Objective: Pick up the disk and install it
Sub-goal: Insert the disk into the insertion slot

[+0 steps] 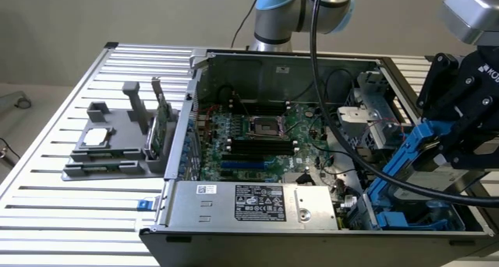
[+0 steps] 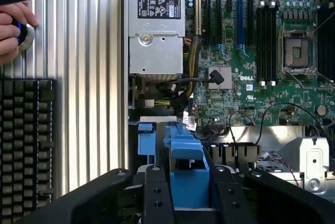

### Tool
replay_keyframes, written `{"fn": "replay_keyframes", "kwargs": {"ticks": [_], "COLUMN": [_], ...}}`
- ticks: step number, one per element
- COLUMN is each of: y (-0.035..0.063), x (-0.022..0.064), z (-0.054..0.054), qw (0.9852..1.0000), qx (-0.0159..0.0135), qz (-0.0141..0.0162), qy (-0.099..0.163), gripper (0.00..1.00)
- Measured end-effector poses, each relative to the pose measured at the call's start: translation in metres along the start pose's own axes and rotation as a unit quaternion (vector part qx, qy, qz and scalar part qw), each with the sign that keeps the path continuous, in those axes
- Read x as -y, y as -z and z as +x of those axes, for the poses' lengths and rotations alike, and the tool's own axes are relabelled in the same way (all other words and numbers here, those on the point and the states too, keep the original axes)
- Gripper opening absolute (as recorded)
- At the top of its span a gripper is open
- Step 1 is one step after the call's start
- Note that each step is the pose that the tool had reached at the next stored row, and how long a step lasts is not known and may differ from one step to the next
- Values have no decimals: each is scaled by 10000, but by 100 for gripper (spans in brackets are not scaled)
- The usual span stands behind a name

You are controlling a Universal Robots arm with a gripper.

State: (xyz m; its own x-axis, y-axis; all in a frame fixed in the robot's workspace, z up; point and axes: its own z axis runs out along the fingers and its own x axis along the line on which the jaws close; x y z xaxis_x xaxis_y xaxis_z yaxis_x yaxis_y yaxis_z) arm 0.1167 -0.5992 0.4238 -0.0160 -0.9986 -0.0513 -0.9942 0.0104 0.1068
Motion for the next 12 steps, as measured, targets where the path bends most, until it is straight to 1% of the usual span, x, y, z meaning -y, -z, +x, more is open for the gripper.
{"fn": "replay_keyframes", "kwargs": {"ticks": [2, 3, 5, 9, 12], "y": [36, 46, 52, 56, 59], "x": [-5, -5, -5, -3, 13], "z": [-1, -2, -2, -2, -2], "qw": [10000, 10000, 10000, 9999, 9998], "qx": [-8, -18, -40, -91, -112], "qz": [-18, -28, -60, -97, -127], "qy": [4, 5, 8, 20, 41], "gripper": [33, 33, 33, 33, 33]}}
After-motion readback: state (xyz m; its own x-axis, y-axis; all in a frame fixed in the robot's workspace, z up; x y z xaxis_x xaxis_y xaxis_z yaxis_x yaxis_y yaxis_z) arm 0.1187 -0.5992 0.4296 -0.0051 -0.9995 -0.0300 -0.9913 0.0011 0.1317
